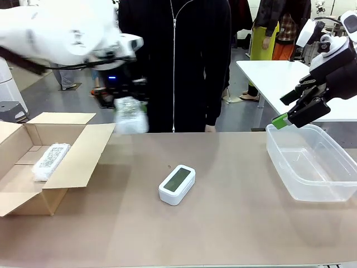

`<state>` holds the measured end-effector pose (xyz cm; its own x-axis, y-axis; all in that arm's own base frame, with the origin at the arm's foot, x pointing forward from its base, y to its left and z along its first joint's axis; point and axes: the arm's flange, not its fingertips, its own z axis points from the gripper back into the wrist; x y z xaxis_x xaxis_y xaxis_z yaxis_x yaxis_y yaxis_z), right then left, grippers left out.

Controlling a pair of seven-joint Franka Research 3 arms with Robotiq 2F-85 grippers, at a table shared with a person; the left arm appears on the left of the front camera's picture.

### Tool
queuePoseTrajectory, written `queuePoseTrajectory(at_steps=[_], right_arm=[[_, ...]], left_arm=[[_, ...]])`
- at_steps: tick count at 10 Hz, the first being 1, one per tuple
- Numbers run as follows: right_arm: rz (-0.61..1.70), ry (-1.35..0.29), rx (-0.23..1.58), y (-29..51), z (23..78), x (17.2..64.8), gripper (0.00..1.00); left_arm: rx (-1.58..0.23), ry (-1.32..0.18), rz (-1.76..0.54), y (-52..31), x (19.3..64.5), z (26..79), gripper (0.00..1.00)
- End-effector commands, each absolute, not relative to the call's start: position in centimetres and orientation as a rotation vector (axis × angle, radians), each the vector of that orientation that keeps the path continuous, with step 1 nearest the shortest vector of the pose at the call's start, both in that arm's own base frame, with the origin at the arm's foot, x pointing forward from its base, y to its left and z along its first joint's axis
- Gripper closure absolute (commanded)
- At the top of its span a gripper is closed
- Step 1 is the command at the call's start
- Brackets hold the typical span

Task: Separate and place wrapped and unwrapped clocks.
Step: If the picked Digital clock is wrapped, place it in the Package Box ; if not, place it in the Organizing box.

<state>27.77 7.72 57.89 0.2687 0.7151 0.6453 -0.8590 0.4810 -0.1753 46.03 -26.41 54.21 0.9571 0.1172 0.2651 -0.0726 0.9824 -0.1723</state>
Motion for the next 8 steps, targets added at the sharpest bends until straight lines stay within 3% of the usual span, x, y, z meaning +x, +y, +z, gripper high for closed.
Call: queuePoseTrajectory(at_steps=[1, 3, 5, 7, 8], right_arm=[[1.08, -0.733, 0.249, 7.8, 57.7, 27.8, 0.0], [1.08, -0.733, 0.249, 7.8, 57.7, 27.8, 0.0], [1.08, -0.733, 0.249, 7.8, 57.7, 27.8, 0.0], [1.08, -0.733, 0.249, 7.8, 57.7, 27.8, 0.0], [1.08, -0.733, 0.249, 7.8, 57.7, 27.8, 0.0]], left_arm=[[-0.142, -0.221, 0.085, -18.0, 43.8, 53.4, 0.2], [-0.027, -0.258, 0.181, -9.7, 44.0, 52.4, 0.2], [0.033, -0.339, 0.091, -3.0, 44.5, 51.3, 0.2], [-0.035, -0.334, 0.1, -1.1, 46.5, 50.4, 0.2], [0.029, -0.294, 0.132, -1.2, 44.6, 51.4, 0.2]])
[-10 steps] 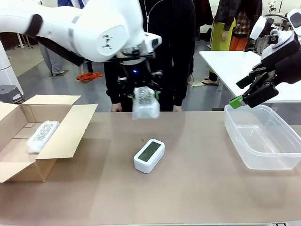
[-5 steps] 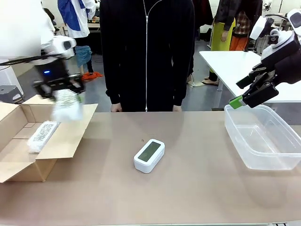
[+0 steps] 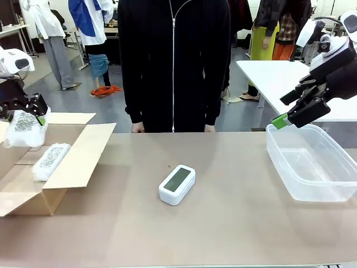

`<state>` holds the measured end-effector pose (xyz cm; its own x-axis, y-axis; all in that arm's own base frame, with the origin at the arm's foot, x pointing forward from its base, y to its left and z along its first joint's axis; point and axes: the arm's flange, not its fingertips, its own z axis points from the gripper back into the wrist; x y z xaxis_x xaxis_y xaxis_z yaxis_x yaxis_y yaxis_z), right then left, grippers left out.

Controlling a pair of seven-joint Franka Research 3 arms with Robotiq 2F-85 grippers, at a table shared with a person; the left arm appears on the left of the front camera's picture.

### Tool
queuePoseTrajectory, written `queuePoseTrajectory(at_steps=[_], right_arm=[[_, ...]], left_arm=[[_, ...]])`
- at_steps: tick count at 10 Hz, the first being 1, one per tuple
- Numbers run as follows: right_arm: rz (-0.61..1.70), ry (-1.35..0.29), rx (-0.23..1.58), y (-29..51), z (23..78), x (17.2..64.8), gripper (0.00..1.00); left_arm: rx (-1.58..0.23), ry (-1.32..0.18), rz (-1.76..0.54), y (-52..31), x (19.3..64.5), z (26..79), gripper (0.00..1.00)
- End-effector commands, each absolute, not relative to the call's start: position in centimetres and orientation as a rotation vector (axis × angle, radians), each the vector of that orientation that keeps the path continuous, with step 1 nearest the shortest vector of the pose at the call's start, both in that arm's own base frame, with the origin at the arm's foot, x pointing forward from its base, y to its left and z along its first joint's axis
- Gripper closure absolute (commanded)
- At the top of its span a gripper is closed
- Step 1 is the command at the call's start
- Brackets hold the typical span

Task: Separate and place wrapped and unwrapped clocks.
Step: If the picked Digital clock is wrapped, place it in the Package Box ; if not, place it in the Organizing box.

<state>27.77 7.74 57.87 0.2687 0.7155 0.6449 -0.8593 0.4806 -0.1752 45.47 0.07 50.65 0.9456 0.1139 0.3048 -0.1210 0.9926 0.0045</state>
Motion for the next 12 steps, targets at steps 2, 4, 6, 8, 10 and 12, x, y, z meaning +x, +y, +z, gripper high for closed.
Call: queuePoseTrajectory(at_steps=[2, 4, 6, 8, 10, 12], right_arm=[[1.08, -0.733, 0.249, 7.8, 57.7, 27.8, 0.0], [1.08, -0.733, 0.249, 7.8, 57.7, 27.8, 0.0], [1.08, -0.733, 0.249, 7.8, 57.7, 27.8, 0.0], [1.08, -0.733, 0.249, 7.8, 57.7, 27.8, 0.0], [1.08, -0.733, 0.249, 7.8, 57.7, 27.8, 0.0], [1.08, -0.733, 0.249, 7.8, 57.7, 27.8, 0.0]], left_arm=[[0.029, -0.294, 0.132, -1.2, 44.6, 51.4, 0.2], [0.029, -0.294, 0.132, -1.2, 44.6, 51.4, 0.2], [0.12, -0.205, 0.062, 0.5, 46.6, 50.8, 0.2], [0.152, -0.127, -0.08, 2.5, 48.6, 49.7, 0.2], [0.159, -0.057, -0.103, 4.1, 50.5, 48.1, 0.2], [0.167, -0.021, -0.124, 4.7, 52.5, 46.2, 0.2]])
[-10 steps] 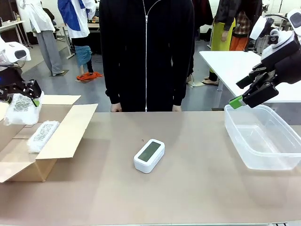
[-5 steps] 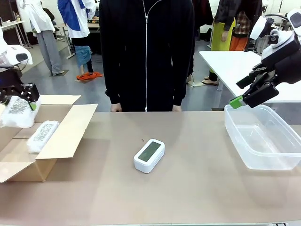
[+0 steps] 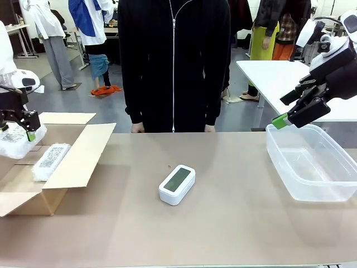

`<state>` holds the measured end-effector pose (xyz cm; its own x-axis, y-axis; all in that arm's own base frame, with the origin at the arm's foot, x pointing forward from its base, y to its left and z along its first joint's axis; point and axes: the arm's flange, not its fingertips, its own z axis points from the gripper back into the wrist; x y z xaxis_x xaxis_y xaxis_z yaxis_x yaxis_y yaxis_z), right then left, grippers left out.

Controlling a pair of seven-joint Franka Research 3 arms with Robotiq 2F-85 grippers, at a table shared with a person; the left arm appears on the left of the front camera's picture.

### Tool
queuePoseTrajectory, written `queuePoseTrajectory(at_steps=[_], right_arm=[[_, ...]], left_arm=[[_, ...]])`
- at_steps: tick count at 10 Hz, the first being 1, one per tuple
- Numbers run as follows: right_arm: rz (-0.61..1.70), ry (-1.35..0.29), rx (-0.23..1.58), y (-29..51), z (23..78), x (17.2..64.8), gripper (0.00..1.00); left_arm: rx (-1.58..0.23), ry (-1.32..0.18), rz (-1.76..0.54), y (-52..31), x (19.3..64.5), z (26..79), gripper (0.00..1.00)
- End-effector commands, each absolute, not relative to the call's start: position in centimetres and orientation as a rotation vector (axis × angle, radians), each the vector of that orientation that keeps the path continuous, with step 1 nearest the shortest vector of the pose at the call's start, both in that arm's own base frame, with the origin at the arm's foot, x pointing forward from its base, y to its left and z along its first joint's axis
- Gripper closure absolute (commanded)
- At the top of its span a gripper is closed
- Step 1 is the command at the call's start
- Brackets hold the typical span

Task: Separate and place wrapped and unwrapped clocks.
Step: If the picked Digital clock is wrapped, place it in the Package Box ; if not, place it in the Organizing box.

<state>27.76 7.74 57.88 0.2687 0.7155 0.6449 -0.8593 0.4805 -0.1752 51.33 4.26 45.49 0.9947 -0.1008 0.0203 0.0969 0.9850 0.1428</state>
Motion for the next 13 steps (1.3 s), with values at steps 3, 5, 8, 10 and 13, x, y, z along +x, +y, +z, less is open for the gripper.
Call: queuePoseTrajectory(at_steps=[3, 5, 8, 10, 13], right_arm=[[1.08, -0.733, 0.249, 7.8, 57.7, 27.8, 0.0], [1.08, -0.733, 0.249, 7.8, 57.7, 27.8, 0.0], [1.08, -0.733, 0.249, 7.8, 57.7, 27.8, 0.0], [1.08, -0.733, 0.249, 7.8, 57.7, 27.8, 0.0], [1.08, -0.733, 0.249, 7.8, 57.7, 27.8, 0.0]], left_arm=[[0.143, -0.059, -0.153, 4.2, 55.2, 44.2, 0.2], [0.126, -0.049, -0.122, 4.7, 56.2, 42.9, 0.2], [0.111, -0.046, -0.139, 5.0, 55.8, 42.4, 0.0], [0.116, -0.038, -0.148, 4.8, 55.5, 42.3, 0.0], [0.105, -0.035, -0.118, 5.4, 53.3, 43.0, 0.0]])
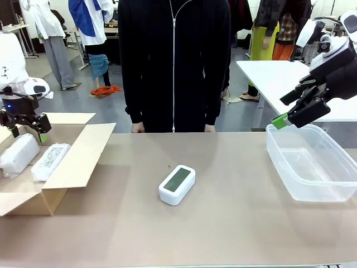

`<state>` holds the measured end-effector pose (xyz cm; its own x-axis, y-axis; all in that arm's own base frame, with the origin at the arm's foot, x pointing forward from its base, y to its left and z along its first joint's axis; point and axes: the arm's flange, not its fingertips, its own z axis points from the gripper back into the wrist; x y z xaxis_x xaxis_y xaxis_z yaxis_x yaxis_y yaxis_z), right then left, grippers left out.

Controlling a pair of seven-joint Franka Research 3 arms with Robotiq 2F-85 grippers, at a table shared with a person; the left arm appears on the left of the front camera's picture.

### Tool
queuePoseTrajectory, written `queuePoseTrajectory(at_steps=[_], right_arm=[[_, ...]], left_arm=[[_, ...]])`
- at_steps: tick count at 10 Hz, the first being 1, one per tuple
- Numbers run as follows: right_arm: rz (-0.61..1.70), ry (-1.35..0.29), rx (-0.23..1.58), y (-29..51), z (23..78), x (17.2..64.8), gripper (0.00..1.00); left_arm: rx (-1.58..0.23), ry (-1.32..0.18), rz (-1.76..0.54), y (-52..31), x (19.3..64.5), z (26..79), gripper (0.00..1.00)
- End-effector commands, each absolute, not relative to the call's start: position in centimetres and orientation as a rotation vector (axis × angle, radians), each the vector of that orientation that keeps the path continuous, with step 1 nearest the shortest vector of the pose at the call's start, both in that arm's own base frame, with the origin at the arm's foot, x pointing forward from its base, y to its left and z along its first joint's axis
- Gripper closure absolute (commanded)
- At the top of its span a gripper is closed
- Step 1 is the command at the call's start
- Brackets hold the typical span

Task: Separate and place wrapped and unwrapped clocks.
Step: If the picked Digital clock is wrapped, place it in the Package Box ; if not, place it in the Organizing box.

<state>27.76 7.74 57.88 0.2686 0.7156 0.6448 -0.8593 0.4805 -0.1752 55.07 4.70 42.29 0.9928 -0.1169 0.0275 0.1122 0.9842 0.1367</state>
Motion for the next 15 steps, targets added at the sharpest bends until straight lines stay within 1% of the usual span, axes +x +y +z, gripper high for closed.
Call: queuePoseTrajectory(at_steps=[1, 2, 4, 9, 10, 12, 13, 14, 15], right_arm=[[1.08, -0.733, 0.249, 7.8, 57.7, 27.8, 0.0], [1.08, -0.733, 0.249, 7.8, 57.7, 27.8, 0.0], [1.08, -0.733, 0.249, 7.8, 57.7, 27.8, 0.0], [1.08, -0.733, 0.249, 7.8, 57.7, 27.8, 0.0], [1.08, -0.733, 0.249, 7.8, 57.7, 27.8, 0.0], [1.08, -0.733, 0.249, 7.8, 57.7, 27.8, 0.0], [1.08, -0.733, 0.249, 7.8, 57.7, 27.8, 0.0], [1.08, -0.733, 0.249, 7.8, 57.7, 27.8, 0.0], [1.08, -0.733, 0.249, 7.8, 57.7, 27.8, 0.0]], left_arm=[[0.087, -0.05, -0.117, 5.4, 51.5, 44.0, 0.0], [0.073, -0.066, -0.131, 5.2, 49.6, 45.0, 0.0], [0.018, -0.038, -0.154, 4.6, 46.6, 47.4, 0.0], [-0.075, -0.031, -0.208, 5.3, 43.3, 53.3, 0.0], [-0.063, -0.077, -0.153, 5.2, 43.3, 53.9, 0.0], [-0.114, -0.077, -0.178, 5.0, 43.1, 54.4, 0.0], [-0.117, -0.061, -0.167, 4.9, 43.2, 54.2, 0.0], [-0.121, -0.013, -0.162, 5.1, 43.8, 53.7, 0.0], [-0.079, -0.076, -0.157, 4.9, 43.1, 54.3, 0.0]])
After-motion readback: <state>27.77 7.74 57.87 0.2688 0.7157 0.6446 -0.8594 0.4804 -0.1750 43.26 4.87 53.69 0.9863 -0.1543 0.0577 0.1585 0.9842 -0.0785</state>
